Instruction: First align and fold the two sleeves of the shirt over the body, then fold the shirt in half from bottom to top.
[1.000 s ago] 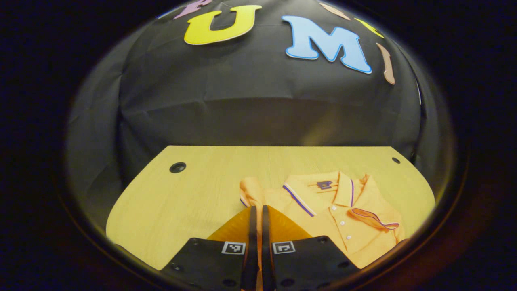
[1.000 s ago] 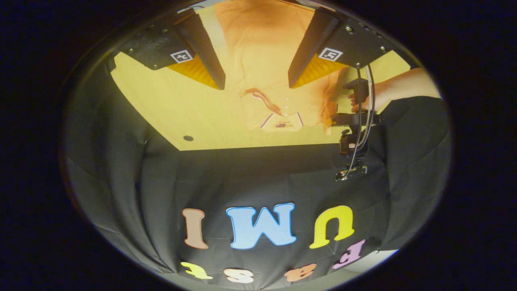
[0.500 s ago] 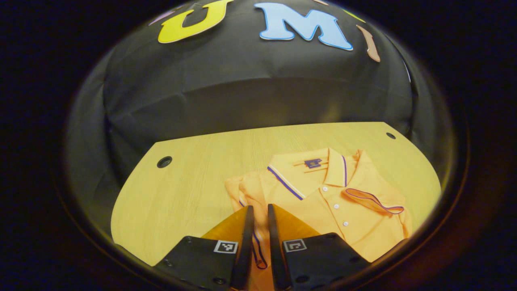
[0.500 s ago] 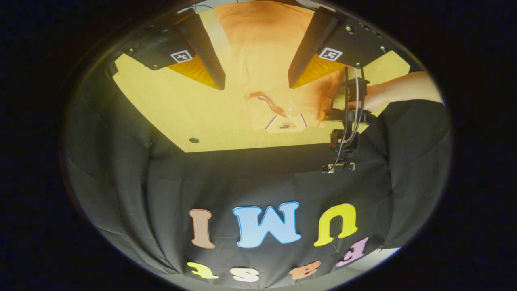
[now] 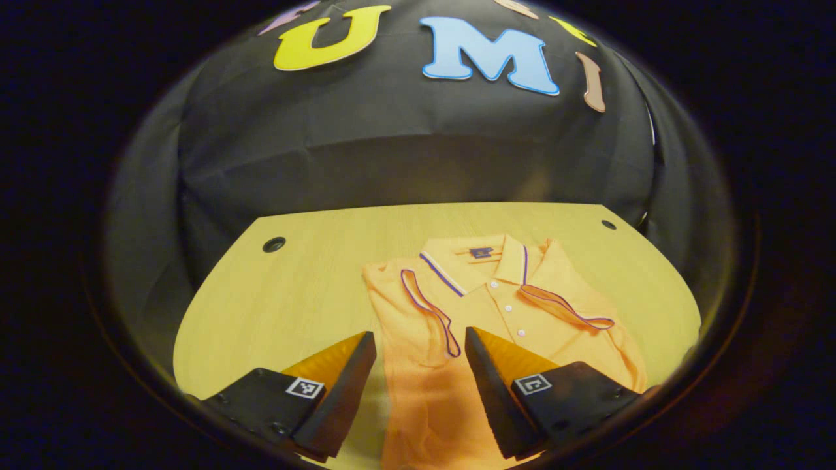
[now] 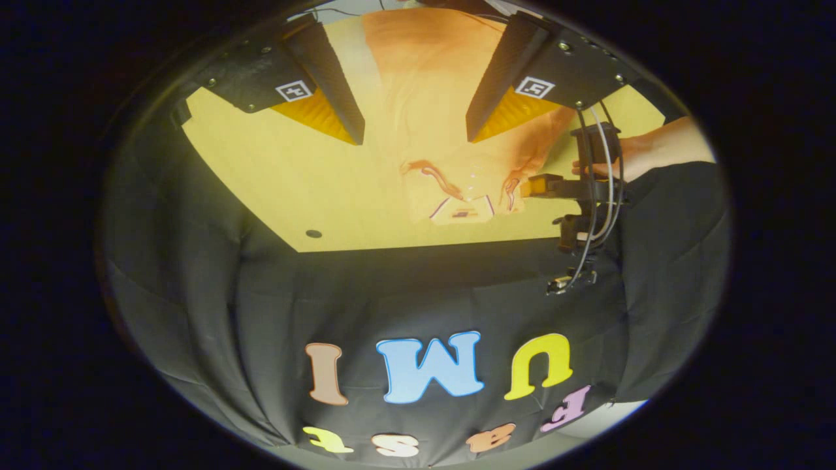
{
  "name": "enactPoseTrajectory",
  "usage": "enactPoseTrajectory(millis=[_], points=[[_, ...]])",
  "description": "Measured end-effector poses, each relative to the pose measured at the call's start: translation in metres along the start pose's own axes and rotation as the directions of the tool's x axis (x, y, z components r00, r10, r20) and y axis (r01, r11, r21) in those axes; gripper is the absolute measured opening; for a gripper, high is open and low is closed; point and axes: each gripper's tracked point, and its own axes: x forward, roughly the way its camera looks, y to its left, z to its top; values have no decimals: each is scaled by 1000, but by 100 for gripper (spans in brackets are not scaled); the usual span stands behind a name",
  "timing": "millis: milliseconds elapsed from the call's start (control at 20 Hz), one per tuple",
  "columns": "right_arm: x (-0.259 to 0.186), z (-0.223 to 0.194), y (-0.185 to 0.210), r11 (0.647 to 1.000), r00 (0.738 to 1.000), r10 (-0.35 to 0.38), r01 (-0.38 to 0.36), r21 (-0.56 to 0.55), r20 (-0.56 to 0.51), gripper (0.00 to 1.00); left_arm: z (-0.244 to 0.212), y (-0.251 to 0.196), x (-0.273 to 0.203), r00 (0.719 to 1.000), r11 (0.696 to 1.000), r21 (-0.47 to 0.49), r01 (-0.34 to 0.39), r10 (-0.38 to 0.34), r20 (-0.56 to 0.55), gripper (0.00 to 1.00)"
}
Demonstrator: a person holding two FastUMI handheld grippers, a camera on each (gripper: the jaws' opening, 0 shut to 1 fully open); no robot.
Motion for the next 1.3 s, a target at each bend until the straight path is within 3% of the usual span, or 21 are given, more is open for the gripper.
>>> enactPoseTrajectory(millis=[300,550,750,1300], points=[[-10,-54,5,999,994,44,-46,-17,-100,97,-73,-4,-78,996,1000,28,11,-8,-85,96],[-22,-94,-8,999,986,28,-33,-28,-165,97,-130,-31,-138,988,996,4,86,-85,-131,96],[-28,-133,-18,999,973,15,-23,-34,-231,97,-168,-34,-179,983,995,-31,94,-98,-156,96],[-32,-197,-31,999,936,11,-22,-28,-351,97,-244,-10,-241,974,995,-54,80,-89,-209,96]])
